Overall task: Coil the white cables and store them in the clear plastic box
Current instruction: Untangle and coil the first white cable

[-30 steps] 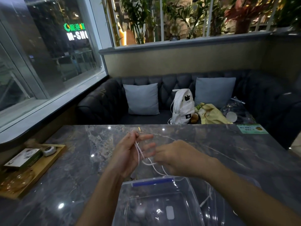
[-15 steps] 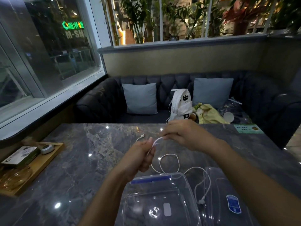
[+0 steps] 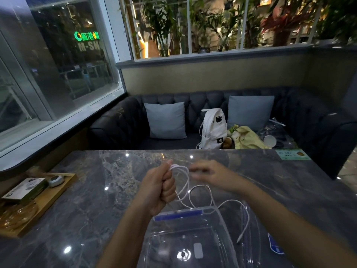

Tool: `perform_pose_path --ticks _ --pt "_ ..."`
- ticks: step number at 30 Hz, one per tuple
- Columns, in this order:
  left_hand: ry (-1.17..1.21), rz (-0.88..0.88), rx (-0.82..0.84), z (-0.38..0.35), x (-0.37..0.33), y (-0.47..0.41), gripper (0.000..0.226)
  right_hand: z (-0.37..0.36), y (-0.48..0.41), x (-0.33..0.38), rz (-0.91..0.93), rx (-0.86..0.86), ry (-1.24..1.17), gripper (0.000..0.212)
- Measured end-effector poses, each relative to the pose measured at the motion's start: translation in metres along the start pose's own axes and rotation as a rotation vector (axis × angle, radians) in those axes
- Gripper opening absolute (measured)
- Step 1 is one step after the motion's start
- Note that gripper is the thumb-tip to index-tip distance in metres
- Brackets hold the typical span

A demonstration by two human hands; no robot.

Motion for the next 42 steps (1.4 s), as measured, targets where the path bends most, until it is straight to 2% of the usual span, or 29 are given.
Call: perform_pose_path --ticks 2,3,6,8,11,13,15,18,20,24,28,31,33,37,39,42 --pt "-0.002 0.02 0.015 0.001 -0.002 0.0 0.043 0.006 0.004 0.016 0.077 -0.008 -0.347 0.03" --pt "-0.001 0.027 0.016 0.001 -0.002 -0.001 0.043 0.003 0.005 0.023 0.102 0.014 -0.433 0.028" --pt "0.0 0.052 0.014 0.0 0.0 0.001 0.043 -0.015 0.003 0.036 0.124 0.059 -0.471 0.016" --pt "0.022 0.068 0.013 -0.002 0.0 0.003 0.044 -0.022 0.002 0.035 0.075 0.068 -0.614 0.012" --pt "0.182 0.09 0.008 -0.005 0.001 0.007 0.046 -0.032 0.005 0.03 -0.002 0.205 -1.005 0.02" --pt "0.322 0.063 0.024 -0.011 0.004 0.008 0.048 -0.038 0.005 0.028 -0.027 0.209 -1.184 0.025" --pt "0.442 0.028 0.051 -0.019 0.009 0.007 0.05 -0.043 0.003 0.028 -0.042 0.164 -1.252 0.027" --pt "0.504 0.058 0.09 -0.02 0.016 0.004 0.053 -0.037 0.002 0.028 -0.059 0.058 -1.135 0.03" --pt "0.431 0.131 0.163 -0.015 0.018 0.005 0.05 -0.032 0.004 0.025 -0.085 0.033 -1.076 0.03" --pt "0.113 0.291 0.33 -0.012 0.016 0.007 0.043 -0.035 0.008 0.021 -0.134 0.09 -1.001 0.029" --pt "0.033 0.371 0.425 -0.018 0.009 0.009 0.033 -0.038 0.007 0.021 -0.159 0.21 -0.984 0.026" --pt "0.078 0.34 0.338 -0.016 0.009 0.006 0.034 -0.034 0.006 0.015 -0.106 0.205 -1.028 0.018" --pt "0.156 0.296 0.256 -0.011 0.007 0.005 0.036 -0.028 0.006 0.007 -0.069 0.135 -1.017 0.019" --pt "0.229 0.223 0.16 -0.001 0.0 0.003 0.039 -0.022 0.006 -0.017 -0.109 -0.01 -0.919 0.026" --pt "0.241 0.193 0.144 -0.001 -0.002 0.004 0.039 -0.019 0.006 -0.021 -0.069 -0.085 -0.778 0.019" --pt "0.29 0.129 0.082 0.003 -0.008 0.003 0.039 -0.011 0.01 -0.021 0.007 -0.243 -0.521 0.027"
Point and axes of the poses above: each hand's wrist, its own y-axis away from the middle knuckle, its own z-axis out of the back of the hand, x = y × z, the point moved 6 cm from there along -y, towards the middle knuckle, and after that the axes turned 3 degrees about -z, right-handed, at the moved point
